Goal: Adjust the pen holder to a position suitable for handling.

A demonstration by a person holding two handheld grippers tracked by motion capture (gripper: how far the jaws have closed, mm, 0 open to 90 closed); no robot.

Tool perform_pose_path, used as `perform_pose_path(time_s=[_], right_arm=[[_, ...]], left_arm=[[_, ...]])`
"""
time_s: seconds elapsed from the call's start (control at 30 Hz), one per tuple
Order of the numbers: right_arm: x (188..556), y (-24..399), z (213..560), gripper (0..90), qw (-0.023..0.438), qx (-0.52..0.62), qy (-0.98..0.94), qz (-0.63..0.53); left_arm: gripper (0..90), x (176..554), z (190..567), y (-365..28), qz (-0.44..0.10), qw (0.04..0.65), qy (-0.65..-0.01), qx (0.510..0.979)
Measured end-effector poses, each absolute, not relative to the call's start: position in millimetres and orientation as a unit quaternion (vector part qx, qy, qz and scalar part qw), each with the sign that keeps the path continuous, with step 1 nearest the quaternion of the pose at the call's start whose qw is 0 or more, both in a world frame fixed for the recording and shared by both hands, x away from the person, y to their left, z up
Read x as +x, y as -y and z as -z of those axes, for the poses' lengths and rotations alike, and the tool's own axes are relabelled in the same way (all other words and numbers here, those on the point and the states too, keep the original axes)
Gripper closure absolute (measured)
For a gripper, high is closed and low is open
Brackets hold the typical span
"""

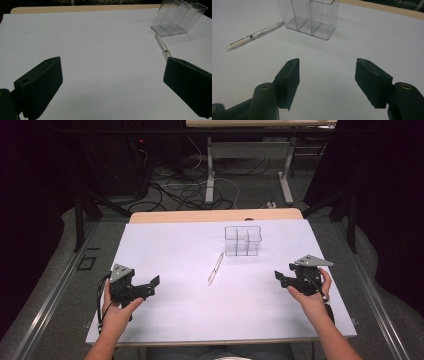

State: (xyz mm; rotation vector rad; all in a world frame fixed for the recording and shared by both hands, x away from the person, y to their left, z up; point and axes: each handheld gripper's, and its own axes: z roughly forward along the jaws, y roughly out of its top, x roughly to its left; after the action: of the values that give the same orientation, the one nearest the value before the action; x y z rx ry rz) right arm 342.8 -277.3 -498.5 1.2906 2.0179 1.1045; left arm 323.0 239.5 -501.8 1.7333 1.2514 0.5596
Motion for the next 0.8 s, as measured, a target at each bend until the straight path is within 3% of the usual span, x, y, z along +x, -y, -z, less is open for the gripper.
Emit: perform_pose_path(time_s=[0.4, 0.5, 0.67, 0.8], right_arm=[[355, 254, 489, 34.4, 0.272, 0.419, -0.771, -0.395], [360, 251, 488, 36.1, 0.266, 0.415, -0.781, -0.383], [371, 241, 477, 46.5, 0.264, 0.381, -0.808, -0.364], [377, 236, 470, 47.5, 0.260, 0.365, -0.823, -0.350]], left_arm=[[2.5, 317, 503, -242, -0.224, 0.451, -0.514, 0.694], [2.5, 316, 503, -242, -0.229, 0.454, -0.517, 0.689], [2.5, 315, 503, -242, -0.229, 0.452, -0.517, 0.690], [2.5, 315, 503, -242, -0.229, 0.452, -0.516, 0.690]])
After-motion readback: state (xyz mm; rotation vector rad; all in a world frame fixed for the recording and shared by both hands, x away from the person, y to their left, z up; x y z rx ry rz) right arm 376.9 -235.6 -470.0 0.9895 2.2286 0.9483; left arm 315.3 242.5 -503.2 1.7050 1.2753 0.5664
